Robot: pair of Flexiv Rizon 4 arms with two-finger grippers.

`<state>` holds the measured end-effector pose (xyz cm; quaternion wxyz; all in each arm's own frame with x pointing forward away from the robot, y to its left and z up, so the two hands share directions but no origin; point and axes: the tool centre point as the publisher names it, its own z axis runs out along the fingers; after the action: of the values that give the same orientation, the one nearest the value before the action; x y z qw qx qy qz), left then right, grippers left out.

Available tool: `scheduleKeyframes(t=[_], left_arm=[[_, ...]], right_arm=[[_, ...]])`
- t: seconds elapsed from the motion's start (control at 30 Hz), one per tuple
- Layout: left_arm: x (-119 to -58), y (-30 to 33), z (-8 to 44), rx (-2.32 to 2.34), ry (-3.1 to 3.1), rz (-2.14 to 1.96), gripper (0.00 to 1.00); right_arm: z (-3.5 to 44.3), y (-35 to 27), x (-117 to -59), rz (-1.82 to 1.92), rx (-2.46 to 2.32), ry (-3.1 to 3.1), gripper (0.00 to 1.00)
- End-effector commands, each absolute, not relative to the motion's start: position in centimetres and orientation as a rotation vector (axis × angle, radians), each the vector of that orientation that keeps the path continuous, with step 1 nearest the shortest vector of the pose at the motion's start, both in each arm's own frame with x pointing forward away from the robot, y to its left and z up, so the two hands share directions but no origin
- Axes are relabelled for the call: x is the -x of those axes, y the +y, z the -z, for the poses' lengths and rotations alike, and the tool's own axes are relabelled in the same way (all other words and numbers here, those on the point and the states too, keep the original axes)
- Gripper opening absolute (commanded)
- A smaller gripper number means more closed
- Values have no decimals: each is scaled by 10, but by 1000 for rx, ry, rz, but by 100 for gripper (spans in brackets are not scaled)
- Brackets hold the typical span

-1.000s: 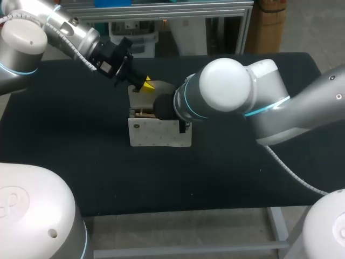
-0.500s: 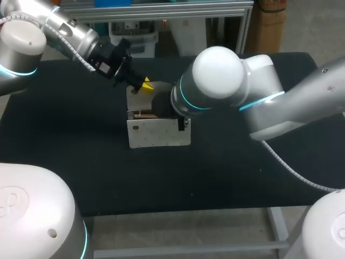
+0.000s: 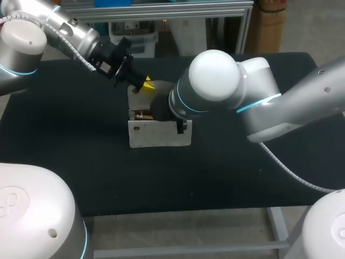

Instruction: Pick up the bag, open it, inspect its contents, close it, and place it on the opposite side

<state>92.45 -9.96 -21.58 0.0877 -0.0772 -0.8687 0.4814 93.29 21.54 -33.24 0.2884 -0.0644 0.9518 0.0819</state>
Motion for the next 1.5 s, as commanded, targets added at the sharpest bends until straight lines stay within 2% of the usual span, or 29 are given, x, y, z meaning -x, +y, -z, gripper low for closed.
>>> scheduleKeyframes(t=[0.03, 0.07, 0.13, 0.23, 0.4, 0.57, 0.7, 0.77, 0.83, 0.87, 0.97, 1.13, 1.5], left_arm=[[-923, -102, 217, 230, -2585, -1440, 0], [-923, -102, 217, 229, -2586, -1441, 0], [-922, -102, 217, 228, -2587, -1443, 0], [-922, -101, 217, 227, -2587, -1444, 0], [-921, -101, 217, 228, -2588, -1444, 0], [-921, -100, 216, 231, -2590, -1449, 0], [-921, -100, 216, 232, -2588, -1449, 0], [-921, -100, 216, 233, -2588, -1448, 0], [-921, -100, 216, 233, -2589, -1447, 0], [-921, -99, 216, 233, -2589, -1446, 0], [-921, -100, 217, 235, -2588, -1445, 0], [-922, -100, 217, 239, -2589, -1443, 0], [-922, -100, 217, 239, -2589, -1441, 0]], right_arm=[[341, 219, -935, -207, 183, 2569, 14], [342, 219, -935, -204, 184, 2579, 18], [344, 219, -936, -198, 182, 2598, 32], [347, 219, -937, -197, 174, 2611, 42], [351, 219, -937, -196, 166, 2628, 49], [352, 218, -937, -194, 163, 2637, 50], [355, 219, -938, -193, 172, 2657, 55], [356, 219, -938, -195, 171, 2658, 62], [356, 219, -938, -198, 171, 2659, 81], [356, 219, -937, -199, 171, 2660, 87], [356, 219, -938, -199, 171, 2661, 87], [355, 218, -938, -200, 167, 2663, 96], [355, 217, -938, -198, 166, 2663, 100]])
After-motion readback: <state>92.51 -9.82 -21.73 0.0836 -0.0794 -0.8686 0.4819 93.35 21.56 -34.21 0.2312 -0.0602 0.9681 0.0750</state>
